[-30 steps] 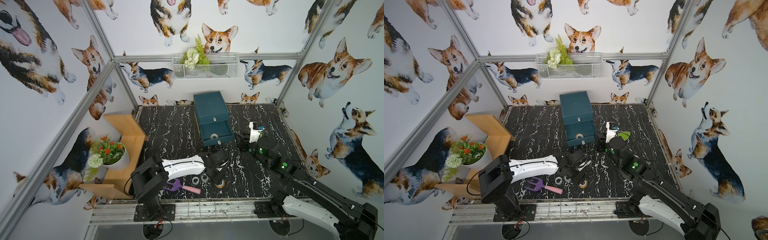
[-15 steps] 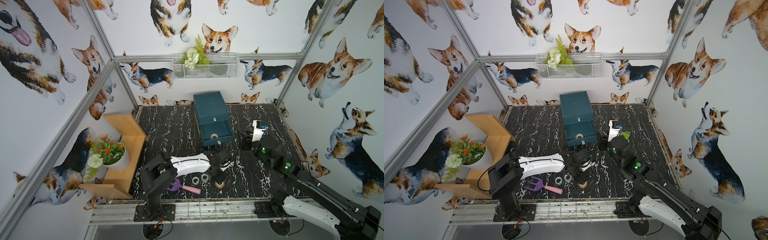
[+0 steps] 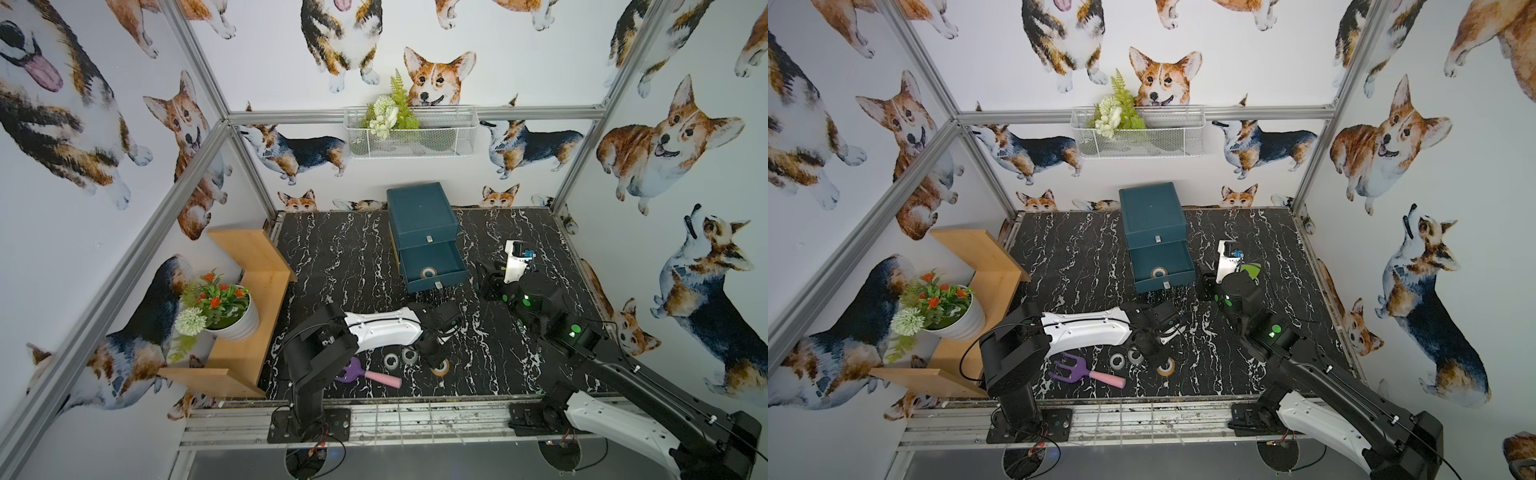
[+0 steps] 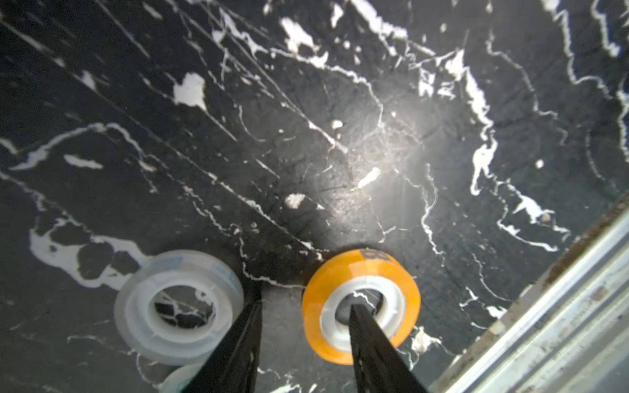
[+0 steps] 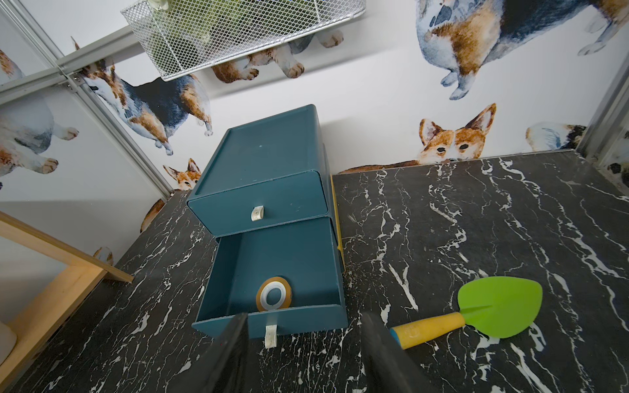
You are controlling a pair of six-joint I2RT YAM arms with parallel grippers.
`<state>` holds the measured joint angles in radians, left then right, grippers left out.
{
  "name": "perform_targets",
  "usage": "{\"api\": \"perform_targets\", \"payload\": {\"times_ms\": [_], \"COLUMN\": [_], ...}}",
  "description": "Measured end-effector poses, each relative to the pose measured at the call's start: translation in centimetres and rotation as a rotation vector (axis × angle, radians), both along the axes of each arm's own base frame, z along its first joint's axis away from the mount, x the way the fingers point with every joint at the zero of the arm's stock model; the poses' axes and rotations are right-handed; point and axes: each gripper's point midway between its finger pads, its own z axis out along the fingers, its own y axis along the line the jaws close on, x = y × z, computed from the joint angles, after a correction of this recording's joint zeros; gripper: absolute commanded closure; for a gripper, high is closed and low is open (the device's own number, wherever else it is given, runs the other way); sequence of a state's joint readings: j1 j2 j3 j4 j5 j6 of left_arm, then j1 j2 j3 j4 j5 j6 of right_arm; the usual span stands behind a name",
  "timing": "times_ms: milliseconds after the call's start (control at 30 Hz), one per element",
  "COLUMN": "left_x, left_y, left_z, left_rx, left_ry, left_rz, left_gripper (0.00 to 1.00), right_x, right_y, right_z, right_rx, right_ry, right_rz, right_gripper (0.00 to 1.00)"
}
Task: Place the transparent tape into the drawer according to color
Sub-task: Pick up the tape at the center of the board.
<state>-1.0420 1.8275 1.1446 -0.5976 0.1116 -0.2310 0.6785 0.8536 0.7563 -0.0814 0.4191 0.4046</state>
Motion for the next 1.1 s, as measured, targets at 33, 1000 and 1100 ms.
{"api": "perform_targets", "payload": {"times_ms": [33,1000,1100], "left_x": [-0.1,0.4,1.0], "left_y": [0.1,-0.5,-0.8], "left_z": [0.0,-0.3,0.2], "left_rx": [0.004,0.013,0.0], "left_ry": [0.002,-0.006,-0.021], "left_rz": [-0.003,-0.038,-0.03], "left_gripper": [0.54,0.83,0.83], "right_x": [0.0,-0.4,-0.4], "right_y": [0.0,-1.3,-1.6], "right_z": [0.0,1.0,1.1], "right_rx": [-0.001,-0.001,0.001], "right_ry": [0.0,-0.038,-0.042], "right_rz": [-0.002,-0.037,-0.046], "right_gripper": [0.42,0.42,0.41]}}
